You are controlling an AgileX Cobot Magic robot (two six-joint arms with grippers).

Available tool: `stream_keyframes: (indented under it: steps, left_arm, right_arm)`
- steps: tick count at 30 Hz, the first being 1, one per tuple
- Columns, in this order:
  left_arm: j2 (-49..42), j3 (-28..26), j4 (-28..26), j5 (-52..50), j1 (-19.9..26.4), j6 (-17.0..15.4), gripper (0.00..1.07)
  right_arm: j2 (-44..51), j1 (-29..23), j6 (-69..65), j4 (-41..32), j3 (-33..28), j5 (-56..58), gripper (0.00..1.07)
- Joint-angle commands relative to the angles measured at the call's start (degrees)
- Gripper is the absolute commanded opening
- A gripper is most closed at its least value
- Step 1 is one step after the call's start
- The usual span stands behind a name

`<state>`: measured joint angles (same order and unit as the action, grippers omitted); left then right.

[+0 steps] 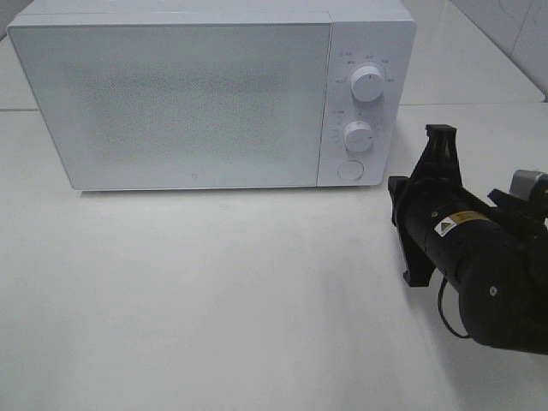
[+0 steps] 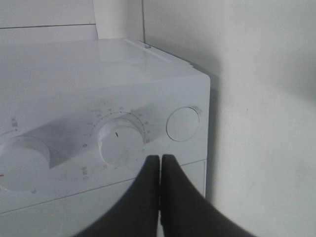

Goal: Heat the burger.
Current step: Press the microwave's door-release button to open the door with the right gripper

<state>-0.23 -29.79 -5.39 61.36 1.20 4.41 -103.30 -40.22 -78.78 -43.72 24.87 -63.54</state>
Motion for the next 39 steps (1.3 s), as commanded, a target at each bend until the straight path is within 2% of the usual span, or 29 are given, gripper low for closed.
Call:
stream_keyframes:
  steps: [1, 8, 14, 23, 39]
  left_arm:
    - [-1.38, 0.23, 0.0, -0.17, 0.06, -0.06, 0.98]
    - [-1.38, 0.23, 0.0, -0.17, 0.06, -0.06, 0.98]
    - [-1.38, 0.23, 0.0, -0.17, 0.06, -0.06, 0.98]
    - [-1.38, 0.23, 0.0, -0.17, 0.06, -0.06, 0.98]
    - [-1.03, 0.23, 0.0, -0.17, 0.06, -0.06, 0.98]
  right_arm:
    - [-0.11, 2.06, 3.61, 1.83, 2.06, 2.18, 0.0]
    - [-0.69, 2.23, 4.98, 1.89, 3.27, 3.55, 0.0]
    - [-5.39, 3.55, 2.58, 4.98, 5.84, 3.55, 0.0]
    - [-10.43, 3.55, 2.46, 5.1, 11.4, 3.67, 0.0]
    - [-15.47, 4.93, 2.69, 5.1, 16.84, 5.16, 0.0]
